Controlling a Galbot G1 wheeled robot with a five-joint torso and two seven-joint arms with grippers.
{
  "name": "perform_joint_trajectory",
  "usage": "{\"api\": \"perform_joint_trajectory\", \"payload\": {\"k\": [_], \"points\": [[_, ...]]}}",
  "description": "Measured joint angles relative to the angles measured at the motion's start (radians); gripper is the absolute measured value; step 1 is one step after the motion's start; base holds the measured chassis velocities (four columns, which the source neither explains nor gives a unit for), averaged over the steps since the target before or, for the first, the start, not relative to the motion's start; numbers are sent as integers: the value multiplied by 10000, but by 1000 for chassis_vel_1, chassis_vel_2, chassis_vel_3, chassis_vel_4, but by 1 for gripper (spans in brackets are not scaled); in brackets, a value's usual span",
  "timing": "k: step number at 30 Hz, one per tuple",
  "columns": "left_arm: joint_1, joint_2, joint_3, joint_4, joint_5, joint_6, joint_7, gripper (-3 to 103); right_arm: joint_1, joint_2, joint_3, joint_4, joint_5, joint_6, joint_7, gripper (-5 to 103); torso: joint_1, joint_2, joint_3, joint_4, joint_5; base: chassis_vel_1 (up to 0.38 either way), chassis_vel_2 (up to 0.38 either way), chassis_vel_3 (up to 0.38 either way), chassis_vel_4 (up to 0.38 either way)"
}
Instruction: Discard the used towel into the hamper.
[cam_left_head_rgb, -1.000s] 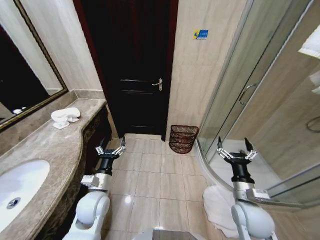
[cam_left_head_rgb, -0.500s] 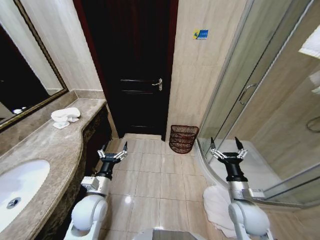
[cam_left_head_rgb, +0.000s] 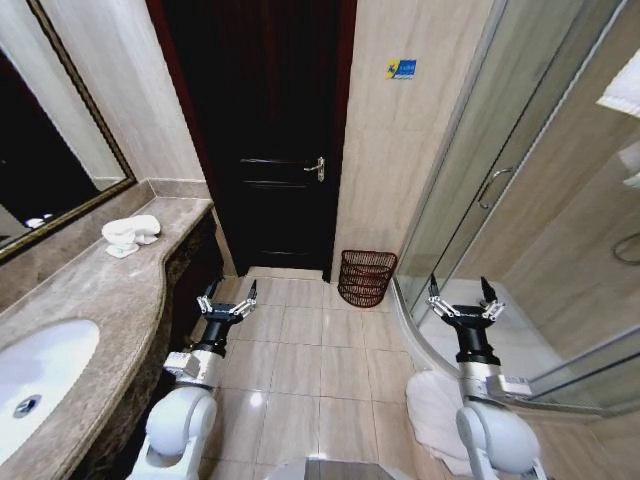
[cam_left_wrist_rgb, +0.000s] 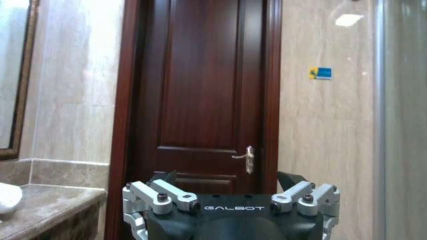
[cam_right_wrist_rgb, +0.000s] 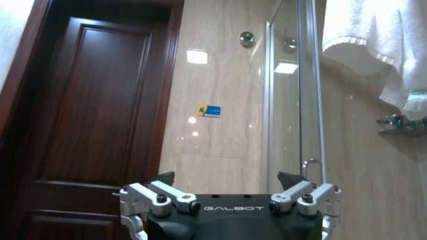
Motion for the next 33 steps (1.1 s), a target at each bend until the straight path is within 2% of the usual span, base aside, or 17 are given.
{"api": "perform_joint_trajectory", "payload": {"k": [2, 9, 12, 18, 33], "points": [[-85, -24, 81, 4, 0, 24, -383, 99, -7, 28, -69, 38, 15, 9, -52, 100, 0, 0, 0, 0, 0, 0, 0, 0, 0], [-146, -24, 102, 42, 146, -106, -630, 96, -36, 57, -141, 143, 1, -228, -46, 100, 0, 0, 0, 0, 0, 0, 0, 0, 0], [-123, -29, 101, 43, 235, -214, -602, 96, -46, 65, -140, 197, 5, -273, -37, 100, 0, 0, 0, 0, 0, 0, 0, 0, 0], [-69, -84, 129, 197, 495, -681, -134, 97, -53, 76, -125, 202, 13, -304, -12, 100, -1, 0, 0, 0, 0, 0, 0, 0, 0], [-79, -102, 114, 272, 490, -693, -123, 99, 8, 107, -130, 96, -3, -321, -19, 100, 1, 0, 0, 0, 0, -64, 58, 67, -64]]}}
